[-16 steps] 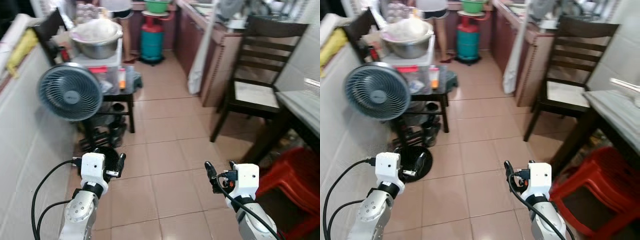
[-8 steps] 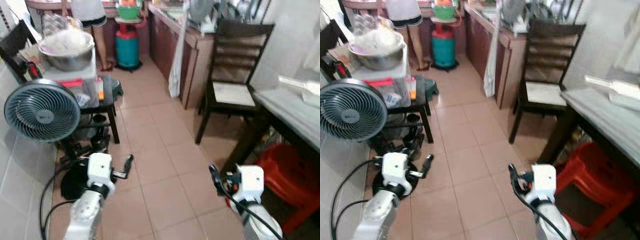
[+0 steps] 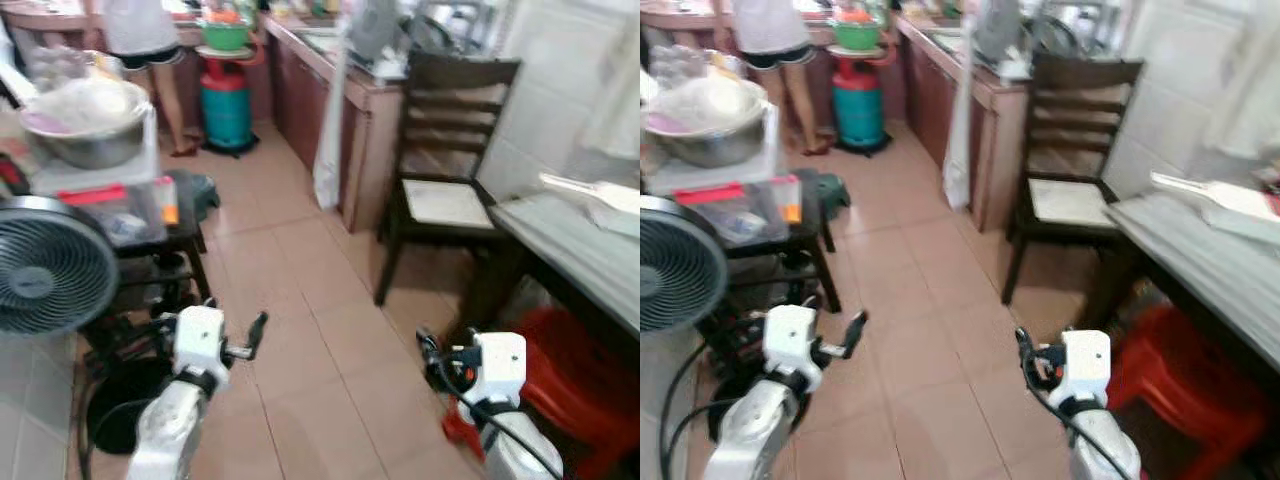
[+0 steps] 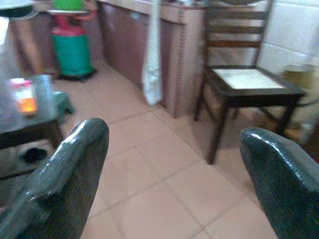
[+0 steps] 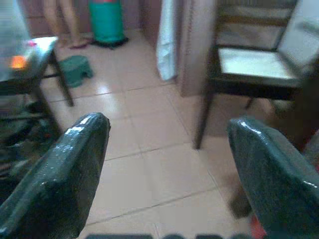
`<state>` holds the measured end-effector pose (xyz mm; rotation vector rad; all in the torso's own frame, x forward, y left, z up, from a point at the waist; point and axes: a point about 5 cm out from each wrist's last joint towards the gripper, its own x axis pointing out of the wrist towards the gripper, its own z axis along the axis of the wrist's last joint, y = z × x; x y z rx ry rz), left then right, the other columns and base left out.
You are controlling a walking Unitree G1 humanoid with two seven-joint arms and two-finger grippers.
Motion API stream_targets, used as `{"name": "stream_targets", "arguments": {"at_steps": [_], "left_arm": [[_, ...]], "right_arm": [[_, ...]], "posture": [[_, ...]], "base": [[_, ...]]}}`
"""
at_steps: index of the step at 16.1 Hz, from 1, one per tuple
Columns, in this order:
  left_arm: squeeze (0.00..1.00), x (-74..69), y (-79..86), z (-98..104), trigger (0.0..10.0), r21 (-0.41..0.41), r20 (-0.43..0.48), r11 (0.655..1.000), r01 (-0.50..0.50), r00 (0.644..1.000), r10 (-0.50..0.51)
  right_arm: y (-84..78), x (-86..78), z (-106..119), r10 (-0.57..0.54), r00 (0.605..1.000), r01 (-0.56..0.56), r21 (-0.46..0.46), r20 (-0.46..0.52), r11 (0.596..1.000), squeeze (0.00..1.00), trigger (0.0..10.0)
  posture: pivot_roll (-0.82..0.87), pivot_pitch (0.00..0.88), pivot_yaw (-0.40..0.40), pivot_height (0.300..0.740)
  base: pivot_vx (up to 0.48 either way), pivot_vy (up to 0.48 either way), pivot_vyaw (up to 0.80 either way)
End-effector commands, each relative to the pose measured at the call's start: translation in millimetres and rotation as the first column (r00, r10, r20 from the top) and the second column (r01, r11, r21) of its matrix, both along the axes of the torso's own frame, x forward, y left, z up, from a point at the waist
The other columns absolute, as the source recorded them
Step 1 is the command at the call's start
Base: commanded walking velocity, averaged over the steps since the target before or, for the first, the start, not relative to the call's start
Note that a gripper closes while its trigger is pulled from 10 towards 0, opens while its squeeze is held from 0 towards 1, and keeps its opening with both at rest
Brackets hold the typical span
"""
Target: Setting the table
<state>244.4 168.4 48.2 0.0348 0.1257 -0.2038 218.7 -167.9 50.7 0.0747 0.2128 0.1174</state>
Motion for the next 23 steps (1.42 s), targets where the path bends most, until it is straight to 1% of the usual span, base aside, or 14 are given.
{"name": "stream_targets", "arguments": {"at_steps": [1,3,4,5,8,12,13,15,17,18,21,23], "left_arm": [[0.00,-0.4,0.5,0,10.0,-0.001,-0.008,1.000,-0.009,1.000,0.009],[0.00,-0.6,2.2,-2,10.0,0.016,-0.025,1.000,-0.010,1.000,0.010],[0.00,-0.3,4.1,-3,10.0,0.049,-0.032,0.999,-0.001,0.999,0.002],[0.00,-0.1,5.4,-2,10.0,0.053,-0.033,0.999,0.002,0.999,0.000],[0.00,1.2,9.0,-2,10.0,0.081,-0.042,0.996,-0.027,0.999,0.030],[0.00,-2.2,2.6,-1,10.0,0.080,-0.029,0.996,-0.030,0.999,0.033],[0.00,-2.1,1.2,-1,10.0,0.105,-0.020,0.994,-0.036,0.999,0.038],[0.00,-2.5,0.8,-2,10.0,0.086,-0.030,0.995,-0.053,0.998,0.056],[0.00,-0.8,-1.5,-3,10.0,0.049,-0.048,0.998,-0.026,0.998,0.028],[0.00,0.9,-0.1,-3,10.0,0.040,-0.049,0.999,-0.029,0.998,0.031],[0.00,0.0,0.3,-6,10.0,0.069,-0.051,0.995,-0.066,0.996,0.070],[0.00,0.5,-1.0,-7,10.0,0.062,-0.058,0.996,-0.070,0.996,0.073]], "right_arm": [[-0.5,0.1,4,0.009,1.000,-0.008,-0.007,0.014,1.000,0.00,10.0],[-1.3,-1.9,3,0.015,1.000,-0.015,-0.010,0.006,1.000,0.00,10.0],[-4.0,-2.6,2,0.022,1.000,-0.022,-0.018,-0.004,1.000,0.00,10.0],[-6.9,-3.1,2,0.019,1.000,-0.019,-0.018,-0.013,1.000,0.00,10.0],[-11.5,-4.1,3,0.014,1.000,-0.014,-0.023,-0.025,1.000,0.00,10.0],[-8.5,-8.9,1,-0.001,1.000,0.001,-0.008,-0.013,1.000,0.00,10.0],[-8.8,-8.4,0,-0.026,1.000,0.026,-0.019,-0.002,0.999,0.00,10.0],[-9.7,-6.0,3,-0.065,0.998,0.065,0.013,0.000,0.998,0.00,10.0],[-3.2,-3.0,4,-0.026,1.000,0.026,0.007,0.006,1.000,0.00,10.0],[-3.2,-1.6,4,-0.021,1.000,0.021,0.004,0.008,1.000,0.00,10.0],[-6.2,3.0,6,-0.037,0.999,0.037,0.007,0.015,0.999,0.00,10.0],[-5.0,4.3,5,-0.030,1.000,0.030,0.009,0.004,1.000,0.00,10.0]], "posture": [[0.00,0.000,-0.031,0.740],[0.00,0.000,-0.031,0.740],[0.00,0.000,-0.032,0.740],[0.00,0.000,-0.033,0.740],[-0.01,0.000,-0.030,0.740],[-0.01,0.000,0.003,0.740],[-0.01,0.000,0.001,0.740],[-0.01,0.000,-0.007,0.740],[-0.01,0.000,-0.014,0.740],[-0.01,0.000,-0.016,0.740],[0.00,0.000,-0.019,0.740],[0.00,0.000,-0.026,0.740]], "base": [[0.281,0.000,-0.80],[0.000,0.000,0.00],[0.000,0.000,0.00],[0.000,0.000,0.00],[0.000,0.000,0.00],[0.000,0.000,0.00],[0.000,0.000,0.00],[0.000,0.000,0.00],[0.000,0.000,0.00],[0.000,0.000,0.00],[0.000,0.000,0.00],[0.000,0.000,-0.80]]}}
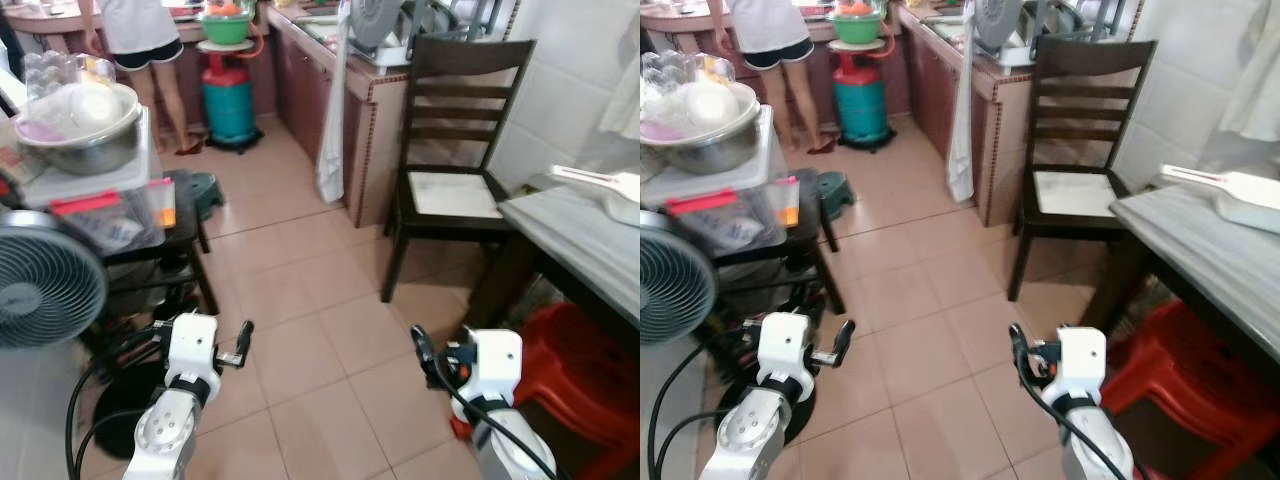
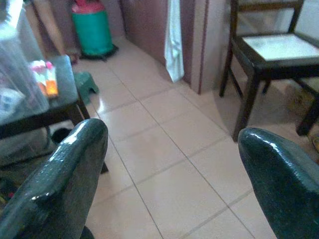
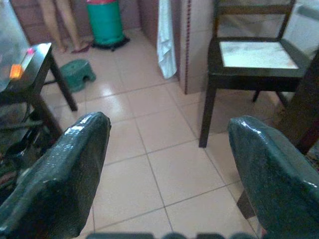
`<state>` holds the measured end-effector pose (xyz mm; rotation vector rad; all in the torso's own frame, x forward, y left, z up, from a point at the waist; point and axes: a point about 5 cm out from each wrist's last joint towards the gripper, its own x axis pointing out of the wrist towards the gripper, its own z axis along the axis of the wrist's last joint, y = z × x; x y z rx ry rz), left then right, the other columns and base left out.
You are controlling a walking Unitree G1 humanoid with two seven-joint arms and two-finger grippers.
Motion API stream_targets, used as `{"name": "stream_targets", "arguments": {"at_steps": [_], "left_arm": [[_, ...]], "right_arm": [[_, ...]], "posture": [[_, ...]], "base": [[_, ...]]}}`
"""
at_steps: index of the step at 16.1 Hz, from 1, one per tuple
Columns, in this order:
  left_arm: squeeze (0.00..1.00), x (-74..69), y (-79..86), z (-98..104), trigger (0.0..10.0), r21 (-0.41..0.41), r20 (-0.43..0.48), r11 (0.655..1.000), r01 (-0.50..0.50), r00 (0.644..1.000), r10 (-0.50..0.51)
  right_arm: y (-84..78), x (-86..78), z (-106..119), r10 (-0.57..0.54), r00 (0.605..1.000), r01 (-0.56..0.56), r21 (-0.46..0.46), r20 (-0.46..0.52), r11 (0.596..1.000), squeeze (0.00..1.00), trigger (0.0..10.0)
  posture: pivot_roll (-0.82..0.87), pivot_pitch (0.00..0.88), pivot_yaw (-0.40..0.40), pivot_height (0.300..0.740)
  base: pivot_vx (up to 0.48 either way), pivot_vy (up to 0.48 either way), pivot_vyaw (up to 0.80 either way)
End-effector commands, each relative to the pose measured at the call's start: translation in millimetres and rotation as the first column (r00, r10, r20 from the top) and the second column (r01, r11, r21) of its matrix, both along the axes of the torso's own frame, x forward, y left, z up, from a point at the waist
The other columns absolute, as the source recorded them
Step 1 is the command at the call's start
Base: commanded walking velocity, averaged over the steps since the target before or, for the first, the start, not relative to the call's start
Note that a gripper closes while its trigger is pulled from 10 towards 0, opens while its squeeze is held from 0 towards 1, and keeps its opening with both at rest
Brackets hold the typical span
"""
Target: Setting the table
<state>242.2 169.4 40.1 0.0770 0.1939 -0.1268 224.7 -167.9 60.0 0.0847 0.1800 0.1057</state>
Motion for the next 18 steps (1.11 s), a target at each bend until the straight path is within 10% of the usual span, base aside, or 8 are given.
{"name": "stream_targets", "arguments": {"at_steps": [1,12,18], "left_arm": [[0.00,3.0,-1.6,1.4,10.0,0.009,0.001,1.000,0.002,1.000,-0.002],[0.00,6.6,-0.7,0.5,10.0,0.006,-0.013,1.000,-0.018,1.000,0.018],[0.00,9.0,-1.6,-0.5,10.0,0.009,-0.017,1.000,-0.019,1.000,0.020]], "right_arm": [[-4.7,-1.4,-4.6,-0.015,0.999,0.015,-0.002,-0.028,1.000,0.00,10.0],[-2.8,1.2,-6.5,-0.007,0.999,0.007,0.002,-0.034,1.000,0.00,10.0],[-2.7,1.7,-6.3,-0.011,1.000,0.011,0.000,-0.029,1.000,0.00,10.0]], "posture": [[0.00,0.000,-0.026,0.740],[0.00,0.000,-0.032,0.740],[-0.01,0.000,-0.028,0.740]], "base": [[0.000,0.000,-0.80],[0.000,0.000,-0.78],[-0.121,0.000,0.00]]}}
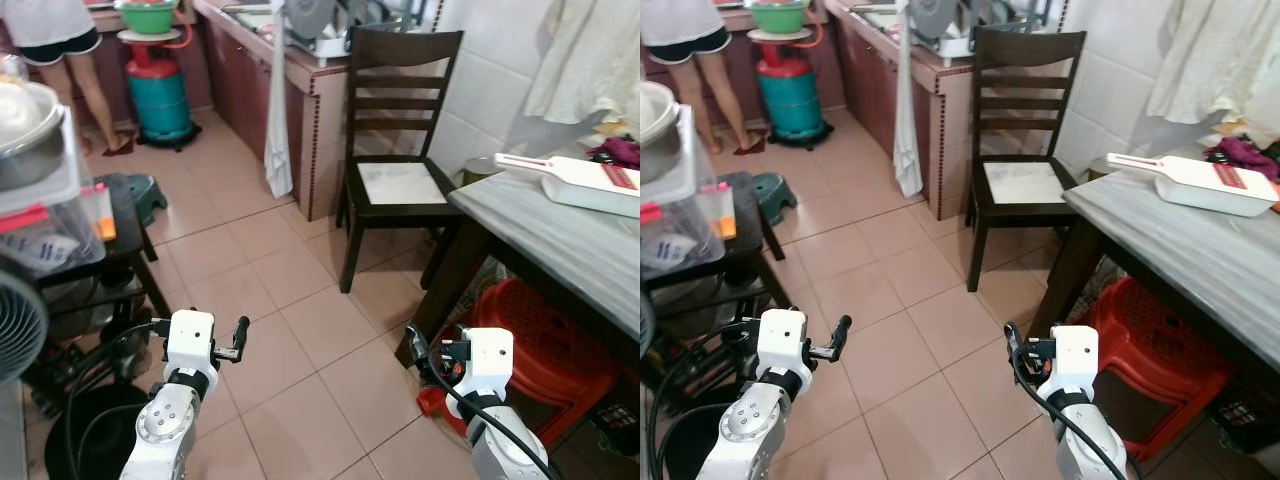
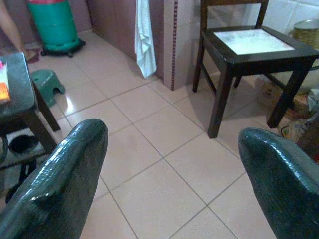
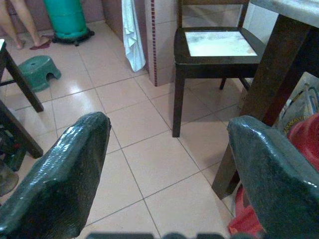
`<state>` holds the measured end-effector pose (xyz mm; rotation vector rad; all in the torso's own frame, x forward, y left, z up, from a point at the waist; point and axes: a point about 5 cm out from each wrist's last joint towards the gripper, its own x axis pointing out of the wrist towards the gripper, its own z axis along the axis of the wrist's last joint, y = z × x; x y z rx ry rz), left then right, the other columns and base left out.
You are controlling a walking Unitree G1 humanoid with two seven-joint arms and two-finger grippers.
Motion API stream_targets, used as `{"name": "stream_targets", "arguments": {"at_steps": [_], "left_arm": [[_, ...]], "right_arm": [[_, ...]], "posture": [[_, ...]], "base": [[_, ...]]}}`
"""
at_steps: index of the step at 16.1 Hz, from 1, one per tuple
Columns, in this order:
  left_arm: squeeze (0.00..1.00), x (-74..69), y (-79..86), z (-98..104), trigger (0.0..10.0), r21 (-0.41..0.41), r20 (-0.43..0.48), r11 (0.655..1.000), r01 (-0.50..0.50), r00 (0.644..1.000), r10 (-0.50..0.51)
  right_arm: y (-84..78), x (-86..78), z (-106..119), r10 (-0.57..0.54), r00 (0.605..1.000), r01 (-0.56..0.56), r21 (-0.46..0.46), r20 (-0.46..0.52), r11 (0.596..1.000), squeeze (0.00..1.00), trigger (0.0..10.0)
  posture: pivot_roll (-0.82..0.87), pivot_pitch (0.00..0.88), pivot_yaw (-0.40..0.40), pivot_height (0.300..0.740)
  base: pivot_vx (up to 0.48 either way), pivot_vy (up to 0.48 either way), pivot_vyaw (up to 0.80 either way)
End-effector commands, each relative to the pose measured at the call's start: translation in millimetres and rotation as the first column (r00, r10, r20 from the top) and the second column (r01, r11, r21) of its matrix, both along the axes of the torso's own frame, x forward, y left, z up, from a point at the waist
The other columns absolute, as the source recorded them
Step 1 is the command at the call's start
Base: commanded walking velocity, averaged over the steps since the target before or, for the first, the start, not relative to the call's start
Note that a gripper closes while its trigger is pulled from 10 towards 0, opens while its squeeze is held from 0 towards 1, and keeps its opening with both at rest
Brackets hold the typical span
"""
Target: Setting the table
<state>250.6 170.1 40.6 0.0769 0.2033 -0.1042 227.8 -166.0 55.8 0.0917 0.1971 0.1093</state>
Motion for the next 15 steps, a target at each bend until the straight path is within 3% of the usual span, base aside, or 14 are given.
{"name": "stream_targets", "arguments": {"at_steps": [1,15], "left_arm": [[0.00,1.2,-2.1,-1.0,10.0,0.006,-0.008,1.000,0.003,1.000,-0.003],[0.00,4.7,-1.8,-1.4,10.0,0.005,-0.011,1.000,0.004,1.000,-0.004]], "right_arm": [[-4.7,-1.2,-2.1,-0.017,1.000,0.017,-0.007,-0.012,1.000,0.00,10.0],[-6.5,4.2,-3.0,-0.033,0.999,0.033,-0.006,-0.013,0.999,0.00,10.0]], "posture": [[0.00,0.000,-0.027,0.740],[0.00,0.000,-0.026,0.740]], "base": [[-0.244,0.000,0.00],[-0.254,0.000,0.00]]}}
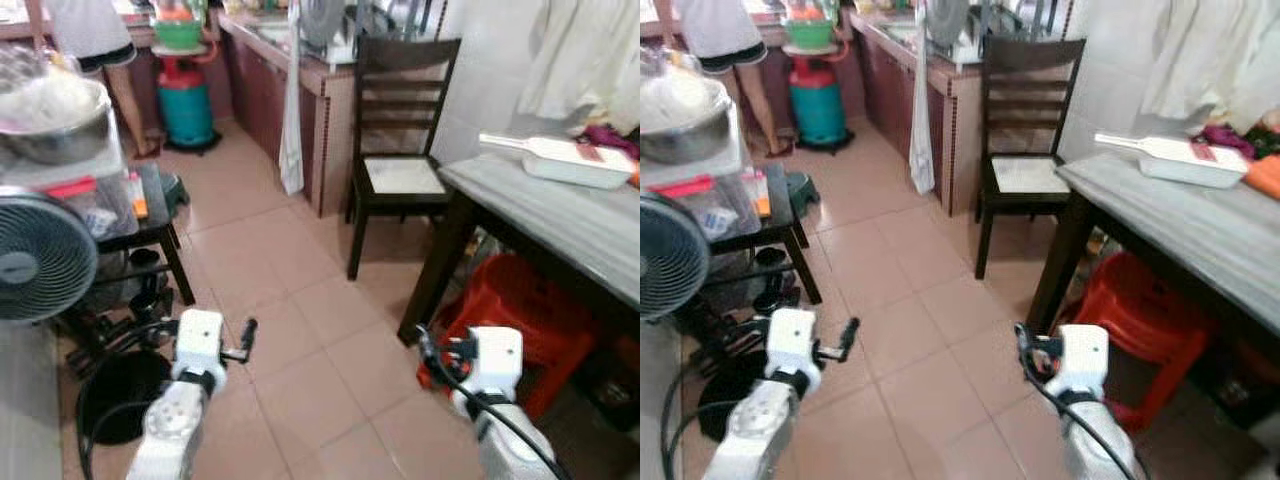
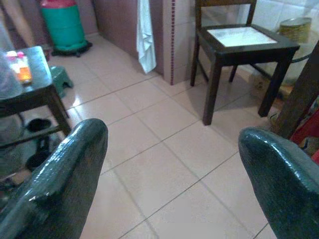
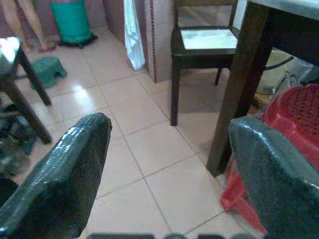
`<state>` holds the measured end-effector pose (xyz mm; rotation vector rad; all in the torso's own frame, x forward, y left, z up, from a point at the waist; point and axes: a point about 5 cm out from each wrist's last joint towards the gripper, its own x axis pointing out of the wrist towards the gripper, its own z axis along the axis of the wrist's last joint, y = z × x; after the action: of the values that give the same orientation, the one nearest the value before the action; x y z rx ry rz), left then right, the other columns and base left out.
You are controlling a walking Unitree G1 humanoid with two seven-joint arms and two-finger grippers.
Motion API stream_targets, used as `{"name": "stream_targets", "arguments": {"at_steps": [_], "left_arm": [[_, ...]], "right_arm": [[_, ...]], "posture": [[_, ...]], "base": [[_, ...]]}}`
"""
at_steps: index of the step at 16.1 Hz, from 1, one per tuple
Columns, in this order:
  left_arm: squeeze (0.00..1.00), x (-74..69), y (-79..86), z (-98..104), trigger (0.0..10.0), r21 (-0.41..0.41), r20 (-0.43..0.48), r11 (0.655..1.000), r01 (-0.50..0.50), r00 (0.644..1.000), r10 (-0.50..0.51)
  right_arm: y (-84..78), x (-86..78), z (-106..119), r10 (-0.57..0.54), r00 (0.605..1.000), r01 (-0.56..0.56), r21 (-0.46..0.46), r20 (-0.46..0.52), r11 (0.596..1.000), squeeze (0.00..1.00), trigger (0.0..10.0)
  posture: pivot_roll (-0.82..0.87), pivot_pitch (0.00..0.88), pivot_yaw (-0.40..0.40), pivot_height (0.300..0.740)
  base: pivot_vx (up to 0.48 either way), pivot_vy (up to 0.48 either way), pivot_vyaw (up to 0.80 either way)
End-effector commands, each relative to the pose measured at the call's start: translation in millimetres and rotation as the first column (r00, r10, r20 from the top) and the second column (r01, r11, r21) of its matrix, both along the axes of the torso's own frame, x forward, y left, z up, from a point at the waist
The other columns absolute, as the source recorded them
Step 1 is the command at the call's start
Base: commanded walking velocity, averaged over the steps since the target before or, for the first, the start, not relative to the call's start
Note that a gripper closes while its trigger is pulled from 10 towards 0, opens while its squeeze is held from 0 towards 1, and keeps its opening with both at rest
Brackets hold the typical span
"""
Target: Setting the table
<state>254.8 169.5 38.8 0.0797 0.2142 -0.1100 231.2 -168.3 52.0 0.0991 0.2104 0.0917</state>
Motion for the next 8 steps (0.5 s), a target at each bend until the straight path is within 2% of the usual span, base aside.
{"name": "stream_targets", "arguments": {"at_steps": [1,8], "left_arm": [[0.00,1.1,-1.3,0.6,10.0,0.002,0.001,1.000,-0.002,1.000,0.002],[0.00,4.0,-0.5,1.7,10.0,0.003,0.005,1.000,-0.007,1.000,0.007]], "right_arm": [[-4.0,1.7,0.9,-0.015,1.000,0.015,-0.010,0.003,1.000,0.00,10.0],[-6.7,7.4,2.4,-0.024,1.000,0.024,-0.009,0.010,1.000,0.00,10.0]], "posture": [[0.00,0.000,-0.026,0.740],[0.01,0.000,-0.028,0.740]], "base": [[-0.262,0.000,0.00],[-0.291,0.000,0.00]]}}
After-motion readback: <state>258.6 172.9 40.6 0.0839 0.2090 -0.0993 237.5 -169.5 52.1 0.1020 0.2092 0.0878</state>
